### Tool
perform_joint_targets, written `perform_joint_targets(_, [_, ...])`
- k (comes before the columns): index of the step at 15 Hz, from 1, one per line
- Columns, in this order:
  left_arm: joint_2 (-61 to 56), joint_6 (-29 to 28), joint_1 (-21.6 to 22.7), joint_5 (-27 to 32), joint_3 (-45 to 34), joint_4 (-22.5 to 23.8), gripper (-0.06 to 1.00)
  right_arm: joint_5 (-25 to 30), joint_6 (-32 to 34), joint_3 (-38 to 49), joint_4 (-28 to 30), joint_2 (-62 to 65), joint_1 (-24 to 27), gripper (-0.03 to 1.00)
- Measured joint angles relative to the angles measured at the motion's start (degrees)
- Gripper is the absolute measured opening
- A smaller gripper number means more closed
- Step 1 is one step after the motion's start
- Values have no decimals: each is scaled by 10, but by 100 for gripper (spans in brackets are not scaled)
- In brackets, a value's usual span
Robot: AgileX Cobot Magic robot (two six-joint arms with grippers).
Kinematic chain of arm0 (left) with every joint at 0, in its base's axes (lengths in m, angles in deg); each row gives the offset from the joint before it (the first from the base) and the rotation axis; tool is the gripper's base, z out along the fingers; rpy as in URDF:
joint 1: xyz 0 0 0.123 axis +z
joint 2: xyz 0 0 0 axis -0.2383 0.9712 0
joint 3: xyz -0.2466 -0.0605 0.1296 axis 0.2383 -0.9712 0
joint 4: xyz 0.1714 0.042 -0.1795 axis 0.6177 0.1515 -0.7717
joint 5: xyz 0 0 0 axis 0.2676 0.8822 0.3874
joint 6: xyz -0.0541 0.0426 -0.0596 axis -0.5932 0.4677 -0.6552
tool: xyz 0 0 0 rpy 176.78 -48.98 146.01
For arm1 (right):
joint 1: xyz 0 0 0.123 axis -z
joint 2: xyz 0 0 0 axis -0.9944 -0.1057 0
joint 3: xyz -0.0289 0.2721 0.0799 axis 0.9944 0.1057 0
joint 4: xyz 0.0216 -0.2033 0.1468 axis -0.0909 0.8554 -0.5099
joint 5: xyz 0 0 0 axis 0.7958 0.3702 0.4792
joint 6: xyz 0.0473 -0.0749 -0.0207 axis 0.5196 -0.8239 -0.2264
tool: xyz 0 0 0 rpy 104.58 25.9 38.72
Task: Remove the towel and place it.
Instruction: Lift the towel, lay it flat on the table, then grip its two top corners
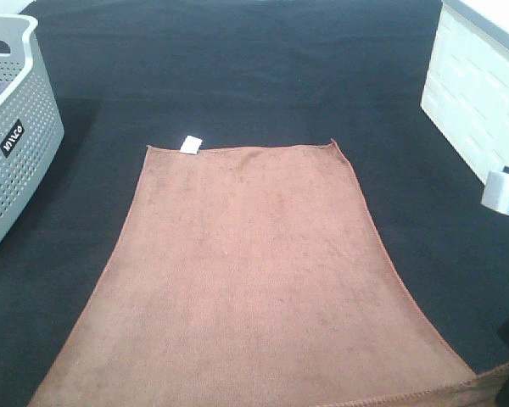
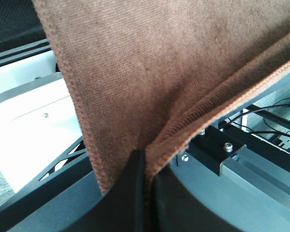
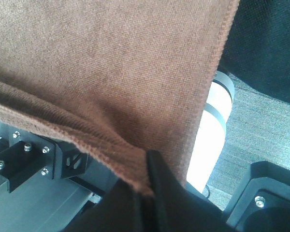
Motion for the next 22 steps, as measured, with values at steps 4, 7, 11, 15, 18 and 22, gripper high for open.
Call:
perform_joint_targets(4, [33,-14,1,10,-2,9,0,0,-39,0,-16,-78,1,0])
perform_joint_targets(7, [110,-25,1,11,1,10,0,-1,-57,0,-27,-152,5,0])
perform_joint_targets(11, [173,-29,2,11,23,29,0,-34,-69,0,-38,-232,6,0])
perform_joint_targets(15, [222,-24,2,5,32,35,0,-66,-84,1,-46,-280,6,0])
perform_joint_targets(18, [241,1,2,-2,35,33,0,-74,-84,1,-48,-280,6,0])
perform_joint_targets(22, [242,38,2,-9,44,32,0,-77,-85,2,-30,-280,7,1])
